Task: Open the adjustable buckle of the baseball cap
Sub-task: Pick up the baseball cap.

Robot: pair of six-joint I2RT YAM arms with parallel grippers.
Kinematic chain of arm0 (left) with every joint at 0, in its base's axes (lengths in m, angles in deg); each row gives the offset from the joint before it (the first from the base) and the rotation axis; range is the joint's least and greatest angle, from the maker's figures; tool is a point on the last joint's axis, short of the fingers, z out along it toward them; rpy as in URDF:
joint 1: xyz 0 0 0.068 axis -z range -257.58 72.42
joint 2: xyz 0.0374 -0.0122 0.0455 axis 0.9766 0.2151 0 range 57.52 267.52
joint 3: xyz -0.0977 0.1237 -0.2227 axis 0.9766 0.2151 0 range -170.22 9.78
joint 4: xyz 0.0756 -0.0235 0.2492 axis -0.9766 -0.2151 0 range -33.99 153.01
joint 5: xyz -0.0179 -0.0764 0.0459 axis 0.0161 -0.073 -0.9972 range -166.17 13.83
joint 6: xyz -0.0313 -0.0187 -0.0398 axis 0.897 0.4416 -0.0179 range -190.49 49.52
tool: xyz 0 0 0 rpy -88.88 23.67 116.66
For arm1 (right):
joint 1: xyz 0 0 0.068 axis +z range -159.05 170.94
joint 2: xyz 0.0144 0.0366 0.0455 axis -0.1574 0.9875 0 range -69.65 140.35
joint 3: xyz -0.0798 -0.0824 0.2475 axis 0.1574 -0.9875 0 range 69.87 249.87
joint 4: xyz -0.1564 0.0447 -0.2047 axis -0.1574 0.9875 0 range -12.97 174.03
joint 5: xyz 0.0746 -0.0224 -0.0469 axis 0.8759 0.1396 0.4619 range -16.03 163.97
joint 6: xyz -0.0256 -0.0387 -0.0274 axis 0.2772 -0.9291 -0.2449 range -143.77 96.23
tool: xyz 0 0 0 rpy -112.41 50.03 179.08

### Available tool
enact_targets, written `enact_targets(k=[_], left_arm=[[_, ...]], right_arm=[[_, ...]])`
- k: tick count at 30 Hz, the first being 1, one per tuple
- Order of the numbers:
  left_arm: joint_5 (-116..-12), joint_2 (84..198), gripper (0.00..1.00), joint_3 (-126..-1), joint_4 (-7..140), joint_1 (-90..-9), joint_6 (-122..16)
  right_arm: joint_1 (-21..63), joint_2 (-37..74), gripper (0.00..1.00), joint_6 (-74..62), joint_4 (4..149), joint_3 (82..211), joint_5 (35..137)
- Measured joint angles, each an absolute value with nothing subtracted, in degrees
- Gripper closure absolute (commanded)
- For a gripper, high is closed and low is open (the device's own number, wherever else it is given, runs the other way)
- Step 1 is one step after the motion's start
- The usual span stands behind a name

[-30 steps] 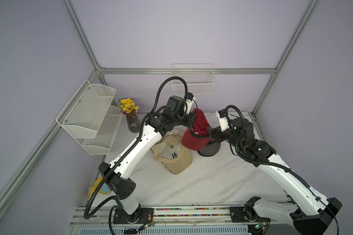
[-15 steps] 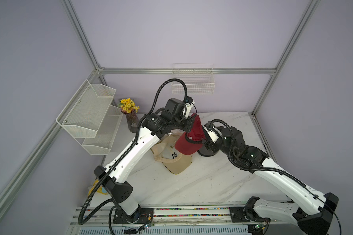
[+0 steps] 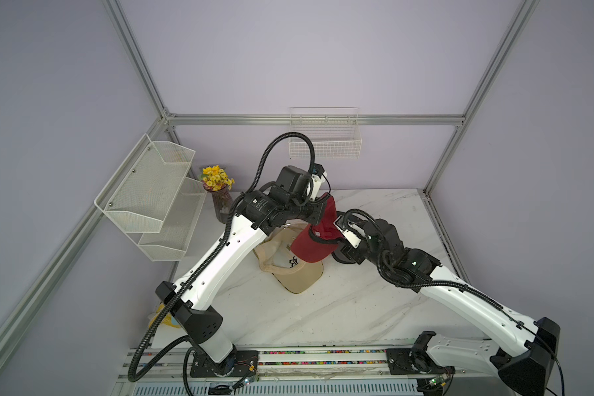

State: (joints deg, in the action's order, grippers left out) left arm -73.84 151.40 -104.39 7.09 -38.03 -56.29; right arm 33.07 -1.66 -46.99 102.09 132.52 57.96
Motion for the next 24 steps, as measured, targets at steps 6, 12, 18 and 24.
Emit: enact_targets(k=[6,12,18,24], left_arm=[[-73.4,151.4,1.00,-106.1,6.3,-38.0,-56.2],[-72.8,151.4,1.00,-107.6,5.9,-37.6,-56.1],[-72.1,151.4,1.00,-107.8,5.1,-37.3,-56.1],[-71.1,151.4,1.00,-107.8,4.8,-37.0,-56.1]], right_arm=[[33.1,-0.4,0.26,-47.9,101.0,131.7,58.2],[33.1,0.3,0.26,-48.6,100.2,131.7,57.9],[33.1,1.0,0.26,-49.0,99.4,131.8,57.9],[33.1,2.6,0.27,-49.9,98.3,132.4,57.2]])
